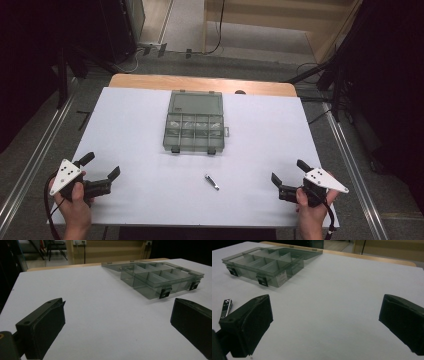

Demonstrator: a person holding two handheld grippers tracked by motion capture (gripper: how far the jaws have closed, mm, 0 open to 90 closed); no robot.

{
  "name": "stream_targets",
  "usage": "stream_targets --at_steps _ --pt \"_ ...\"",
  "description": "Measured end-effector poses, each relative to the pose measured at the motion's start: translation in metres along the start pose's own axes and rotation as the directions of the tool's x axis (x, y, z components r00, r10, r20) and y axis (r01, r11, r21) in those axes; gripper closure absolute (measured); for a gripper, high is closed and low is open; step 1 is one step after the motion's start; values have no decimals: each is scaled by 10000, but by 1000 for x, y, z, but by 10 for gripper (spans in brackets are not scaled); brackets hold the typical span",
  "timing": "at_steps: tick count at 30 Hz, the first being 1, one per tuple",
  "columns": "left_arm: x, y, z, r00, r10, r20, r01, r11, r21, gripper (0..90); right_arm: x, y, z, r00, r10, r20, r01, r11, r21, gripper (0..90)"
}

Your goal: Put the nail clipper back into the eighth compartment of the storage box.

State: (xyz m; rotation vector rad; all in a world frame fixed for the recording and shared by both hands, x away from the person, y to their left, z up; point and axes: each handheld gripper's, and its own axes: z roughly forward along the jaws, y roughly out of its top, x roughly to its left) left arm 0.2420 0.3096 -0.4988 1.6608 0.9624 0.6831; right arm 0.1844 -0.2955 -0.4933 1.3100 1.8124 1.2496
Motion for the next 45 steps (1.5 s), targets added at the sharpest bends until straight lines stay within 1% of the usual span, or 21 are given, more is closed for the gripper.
stream_targets --at_steps 1,5,10,12,13,14,16,18,24,27,28,29,30,34,36,41,44,45 --pt "0 0 0 10000 23 -12 -23 10000 4 0 3 4 1 9999 -98 -123 98 10000 -18 0" --pt "-1 0 0 10000 30 -37 -30 10000 9 0 9 10 3 9994 -274 -220 277 9995 125 0" --pt "-1 0 0 9999 75 -78 -75 10000 27 0 16 22 7 9978 -413 -528 431 9985 333 0" --pt "-1 0 0 9999 69 -94 -68 10000 18 0 19 26 9 9970 -530 -564 555 9975 434 0" --pt "-1 0 0 9999 69 -94 -68 10000 18 0 19 26 9 9970 -530 -564 555 9975 434 0" --pt "-1 0 0 9999 74 -93 -74 10000 12 0 22 30 12 9962 -538 -682 574 9970 514 0" --pt "-1 0 0 9999 70 -100 -70 10000 14 0 23 32 13 9960 -559 -703 598 9967 553 0" --pt "-1 0 0 9999 66 -98 -65 10000 23 0 25 36 16 9942 -620 -878 676 9958 623 0" --pt "-2 0 1 9999 107 -85 -106 9999 31 0 34 47 27 9906 -745 -1149 868 9906 1060 0" --pt "-2 0 1 9999 151 -62 -150 9999 48 0 38 50 32 9878 -886 -1281 1046 9867 1245 0" --pt "-2 0 1 9999 140 -54 -140 9999 40 0 41 53 36 9857 -969 -1375 1160 9835 1389 0" --pt "-2 0 1 9999 149 -51 -148 9999 44 0 41 53 36 9857 -969 -1375 1160 9835 1389 0" --pt "-2 0 1 9999 137 -48 -136 9999 41 0 44 55 39 9839 -1019 -1469 1247 9799 1555 0" --pt "-2 0 1 9999 136 -40 -136 9999 47 0 48 57 45 9815 -1088 -1577 1365 9747 1770 0" --pt "-2 0 1 9999 136 -37 -136 9999 43 0 52 59 50 9789 -1111 -1717 1449 9692 1992 0" --pt "-2 0 1 9999 138 -28 -138 9999 39 0 59 60 58 9719 -1197 -2029 1657 9595 2277 0" --pt "-2 0 1 9999 137 -19 -137 9999 32 0 64 61 64 9670 -1287 -2201 1832 9511 2487 0" --pt "-2 0 1 9999 137 -19 -137 9999 32 0 66 61 65 9666 -1285 -2218 1851 9486 2568 0"
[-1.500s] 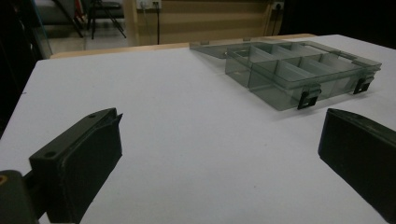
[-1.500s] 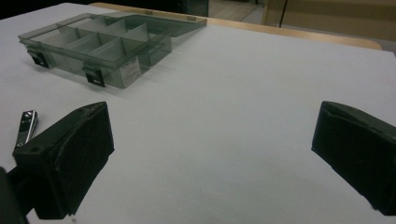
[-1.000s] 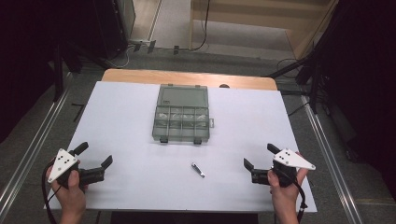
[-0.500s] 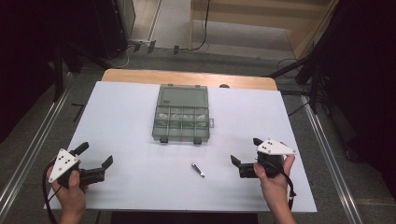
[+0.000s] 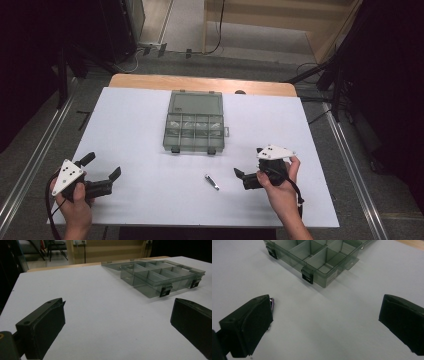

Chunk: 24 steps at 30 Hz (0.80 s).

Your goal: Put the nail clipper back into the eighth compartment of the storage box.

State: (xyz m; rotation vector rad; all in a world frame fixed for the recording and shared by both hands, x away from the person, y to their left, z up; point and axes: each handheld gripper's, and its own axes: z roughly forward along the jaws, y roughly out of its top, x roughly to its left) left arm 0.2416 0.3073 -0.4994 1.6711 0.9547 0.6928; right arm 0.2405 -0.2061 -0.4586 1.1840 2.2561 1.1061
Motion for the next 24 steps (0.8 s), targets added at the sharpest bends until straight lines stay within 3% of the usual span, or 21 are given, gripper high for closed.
stream_targets --at_steps 24 --pt "1 0 0 10000 1 47 -1 10000 21 0 21 16 32 9965 -376 -747 457 9929 1099 0"
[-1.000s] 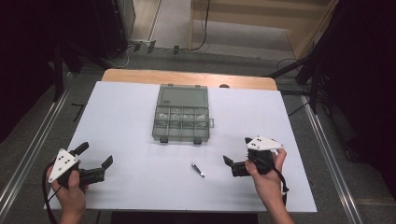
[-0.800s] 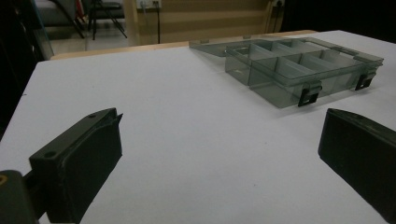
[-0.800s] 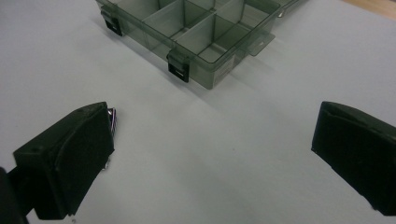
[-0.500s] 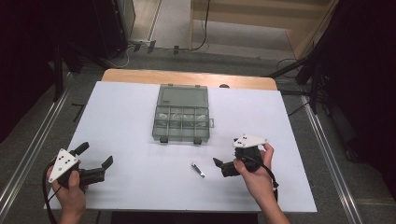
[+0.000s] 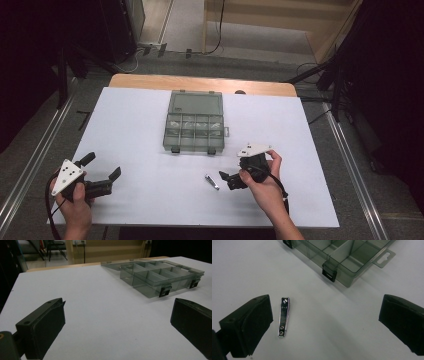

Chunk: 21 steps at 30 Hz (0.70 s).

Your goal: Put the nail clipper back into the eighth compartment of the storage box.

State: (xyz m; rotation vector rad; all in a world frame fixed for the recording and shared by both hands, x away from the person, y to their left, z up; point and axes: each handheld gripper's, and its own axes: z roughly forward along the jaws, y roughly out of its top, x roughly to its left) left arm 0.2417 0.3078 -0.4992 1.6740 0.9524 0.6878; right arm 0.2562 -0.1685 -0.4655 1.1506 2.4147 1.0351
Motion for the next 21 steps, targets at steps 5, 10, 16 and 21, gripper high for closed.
stream_targets --at_steps 5,10,16,21 --pt "0 0 0 10000 -3 11 3 10000 -1 0 4 2 5 9999 -70 -119 72 9998 176 0" --pt "0 0 0 10000 -4 23 4 10000 1 0 8 3 11 9996 -108 -258 116 9994 314 0" --pt "0 0 0 10000 -8 46 8 10000 7 0 15 4 17 9988 -212 -449 236 9983 531 0" --pt "0 0 0 10000 -22 53 22 10000 8 0 18 5 22 9983 -245 -532 280 9974 659 0"
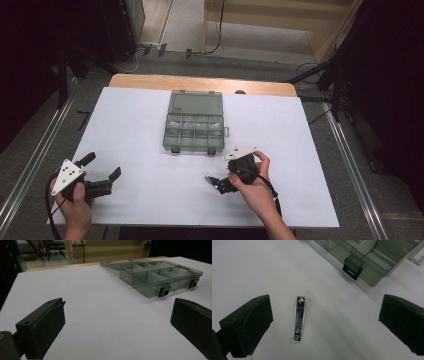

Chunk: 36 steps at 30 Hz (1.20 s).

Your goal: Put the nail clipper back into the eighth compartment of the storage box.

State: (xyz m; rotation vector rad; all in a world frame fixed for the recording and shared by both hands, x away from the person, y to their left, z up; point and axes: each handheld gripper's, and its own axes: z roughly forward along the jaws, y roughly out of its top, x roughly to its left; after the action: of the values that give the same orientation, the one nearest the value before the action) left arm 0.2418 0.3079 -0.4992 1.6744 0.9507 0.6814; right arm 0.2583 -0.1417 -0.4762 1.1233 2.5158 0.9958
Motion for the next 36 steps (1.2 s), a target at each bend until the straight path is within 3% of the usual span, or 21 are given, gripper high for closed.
stream_targets --at_steps 7,11,18,21,22,24,29,36 --pt "0 0 0 10000 -32 -4 32 10000 2 0 5 1 8 9999 118 -3 -118 9994 320 26" --pt "0 0 0 10000 -51 20 51 10000 15 0 7 0 12 9994 345 79 -348 9984 453 161" --pt "0 0 0 10000 -55 40 55 10000 -16 0 13 0 20 9982 493 -351 -468 9967 665 264" --pt "0 0 0 10000 -35 23 35 10000 10 0 17 0 24 9970 638 -436 -614 9966 556 467" --pt "0 0 0 10000 -35 23 35 10000 10 0 17 0 24 9970 638 -436 -614 9966 556 467" --pt "0 0 0 10000 -39 16 39 10000 6 0 19 -1 28 9984 492 -261 -474 9967 658 550" --pt "0 0 1 10000 -62 10 62 10000 39 0 20 -4 33 9957 634 -680 -574 9945 872 682" --pt "-1 0 1 10000 -9 38 9 10000 61 0 25 -4 35 9969 630 -465 -580 9931 1019 718"
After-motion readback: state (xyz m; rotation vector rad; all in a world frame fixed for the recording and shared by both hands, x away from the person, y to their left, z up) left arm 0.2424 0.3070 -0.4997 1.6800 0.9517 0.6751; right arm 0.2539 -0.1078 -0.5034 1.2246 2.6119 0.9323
